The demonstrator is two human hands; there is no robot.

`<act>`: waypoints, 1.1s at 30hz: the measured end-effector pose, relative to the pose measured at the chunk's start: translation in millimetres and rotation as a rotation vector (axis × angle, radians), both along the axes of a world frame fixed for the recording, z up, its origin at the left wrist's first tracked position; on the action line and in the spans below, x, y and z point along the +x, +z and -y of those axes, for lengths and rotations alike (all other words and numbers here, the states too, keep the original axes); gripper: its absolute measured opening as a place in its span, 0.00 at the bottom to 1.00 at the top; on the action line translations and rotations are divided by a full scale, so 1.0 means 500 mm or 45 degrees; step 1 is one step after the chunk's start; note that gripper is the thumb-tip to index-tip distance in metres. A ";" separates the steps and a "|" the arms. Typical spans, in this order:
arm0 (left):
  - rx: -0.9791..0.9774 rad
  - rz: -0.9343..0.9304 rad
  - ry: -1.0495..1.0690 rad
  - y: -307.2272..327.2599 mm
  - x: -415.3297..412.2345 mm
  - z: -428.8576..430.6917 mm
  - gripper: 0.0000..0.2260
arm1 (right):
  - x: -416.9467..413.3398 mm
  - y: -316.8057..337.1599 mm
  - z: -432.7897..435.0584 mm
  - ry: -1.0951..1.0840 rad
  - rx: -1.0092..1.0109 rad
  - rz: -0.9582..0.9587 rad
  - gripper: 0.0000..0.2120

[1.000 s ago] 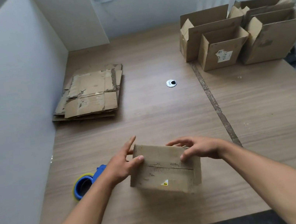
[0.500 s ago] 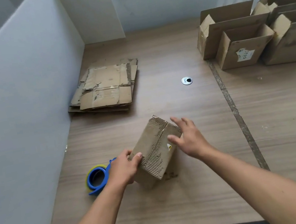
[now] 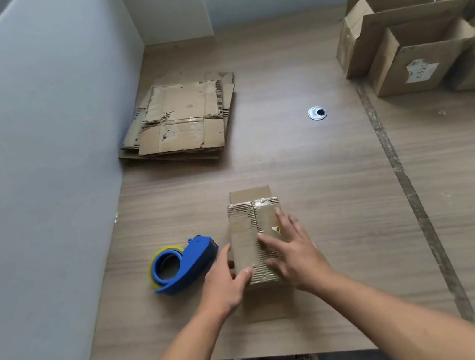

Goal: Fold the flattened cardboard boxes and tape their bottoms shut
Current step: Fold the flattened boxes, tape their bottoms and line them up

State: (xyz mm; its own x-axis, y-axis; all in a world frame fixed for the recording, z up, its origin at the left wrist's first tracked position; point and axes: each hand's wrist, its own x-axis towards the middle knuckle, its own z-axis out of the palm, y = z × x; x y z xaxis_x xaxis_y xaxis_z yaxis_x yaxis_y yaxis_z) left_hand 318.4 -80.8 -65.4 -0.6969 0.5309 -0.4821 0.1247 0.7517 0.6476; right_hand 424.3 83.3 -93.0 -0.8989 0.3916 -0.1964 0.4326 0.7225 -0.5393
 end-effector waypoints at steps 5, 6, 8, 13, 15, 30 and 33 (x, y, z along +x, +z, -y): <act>0.046 -0.701 -0.299 0.004 -0.044 0.026 0.21 | -0.012 0.020 0.020 0.224 0.091 0.143 0.29; 0.070 -0.852 -0.347 0.007 -0.063 0.036 0.21 | -0.008 0.022 0.020 0.245 0.122 0.181 0.31; -0.022 -1.015 -0.381 0.015 -0.098 0.059 0.23 | 0.000 0.022 0.020 0.286 0.199 0.252 0.32; -0.592 -0.719 -0.450 -0.002 -0.146 0.108 0.37 | -0.007 0.039 0.039 0.263 0.226 0.362 0.32; -0.607 -0.644 -0.452 -0.019 -0.142 0.111 0.40 | -0.008 0.045 0.042 0.261 0.200 0.392 0.33; -0.457 -0.557 -0.288 0.001 -0.136 0.077 0.36 | -0.008 0.059 0.013 0.268 0.116 0.306 0.30; -0.316 -0.586 -0.326 0.036 -0.126 0.098 0.37 | -0.004 0.072 0.009 0.154 0.075 0.118 0.27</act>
